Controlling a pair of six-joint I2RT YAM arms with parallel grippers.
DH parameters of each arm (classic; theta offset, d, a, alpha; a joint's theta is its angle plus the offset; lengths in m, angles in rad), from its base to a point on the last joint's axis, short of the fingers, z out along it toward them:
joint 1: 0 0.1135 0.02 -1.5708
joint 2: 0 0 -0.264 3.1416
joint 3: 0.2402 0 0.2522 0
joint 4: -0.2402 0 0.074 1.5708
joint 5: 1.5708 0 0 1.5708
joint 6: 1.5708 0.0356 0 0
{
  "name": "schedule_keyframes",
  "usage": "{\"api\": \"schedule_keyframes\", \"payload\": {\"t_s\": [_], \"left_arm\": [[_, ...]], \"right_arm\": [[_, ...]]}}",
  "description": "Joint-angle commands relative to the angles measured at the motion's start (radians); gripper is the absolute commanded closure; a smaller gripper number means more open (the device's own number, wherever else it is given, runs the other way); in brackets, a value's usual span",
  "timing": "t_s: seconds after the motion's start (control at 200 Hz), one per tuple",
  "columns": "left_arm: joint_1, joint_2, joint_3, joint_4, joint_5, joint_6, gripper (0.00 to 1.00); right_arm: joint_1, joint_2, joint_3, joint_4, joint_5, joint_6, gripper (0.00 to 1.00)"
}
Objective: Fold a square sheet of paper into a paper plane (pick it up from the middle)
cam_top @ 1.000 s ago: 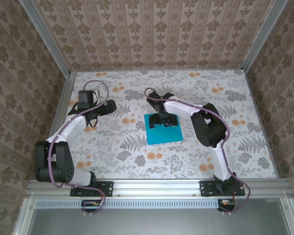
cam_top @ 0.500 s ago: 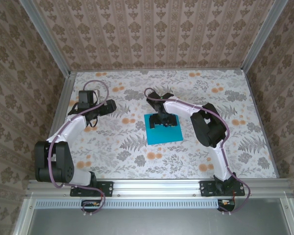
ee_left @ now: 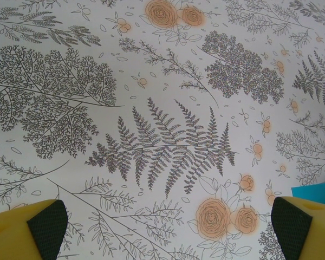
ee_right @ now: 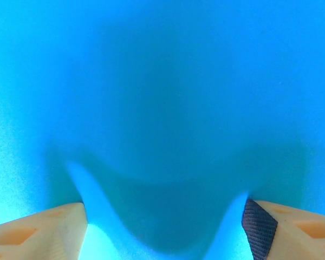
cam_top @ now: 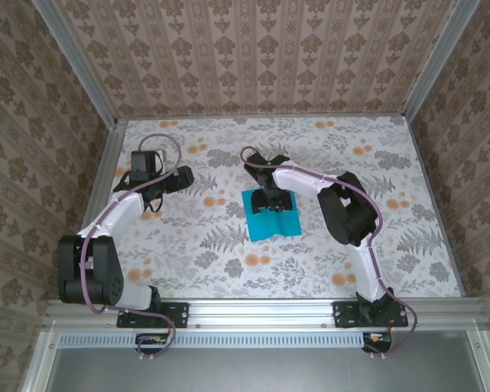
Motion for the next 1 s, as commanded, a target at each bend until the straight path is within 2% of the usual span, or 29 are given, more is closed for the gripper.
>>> {"api": "schedule_keyframes", "payload": {"t_s": [0.0, 0.105, 0.18, 0.255, 0.385, 0.635, 0.875, 0.995], "left_arm": [[-0.009, -0.008, 0.007, -0.034, 0.007, -0.034, 0.01], [-0.017, -0.006, 0.001, -0.034, 0.030, -0.057, 0.04], [-0.027, -0.007, -0.008, -0.029, 0.046, -0.077, 0.07], [-0.041, -0.008, -0.016, -0.014, 0.068, -0.102, 0.10], [-0.069, -0.001, -0.033, 0.030, 0.114, -0.153, 0.18], [-0.154, 0.058, -0.034, 0.120, 0.182, -0.234, 0.43], [-0.254, 0.172, 0.013, 0.177, 0.219, -0.280, 0.61], [-0.300, 0.228, 0.039, 0.204, 0.223, -0.302, 0.65]], "right_arm": [[-0.004, 0.001, -0.046, 0.058, -0.071, 0.007, 0.30], [-0.008, -0.051, -0.057, 0.137, -0.160, 0.013, 0.47], [-0.016, -0.091, -0.081, 0.224, -0.267, 0.029, 0.61], [-0.029, -0.134, -0.120, 0.330, -0.392, 0.063, 0.70], [-0.059, -0.205, -0.226, 0.572, -0.546, 0.146, 0.70], [-0.138, -0.233, -0.412, 0.836, -0.698, 0.278, 0.71], [-0.171, -0.211, -0.475, 0.792, -0.650, 0.210, 0.72], [-0.180, -0.202, -0.488, 0.773, -0.620, 0.179, 0.74]]}}
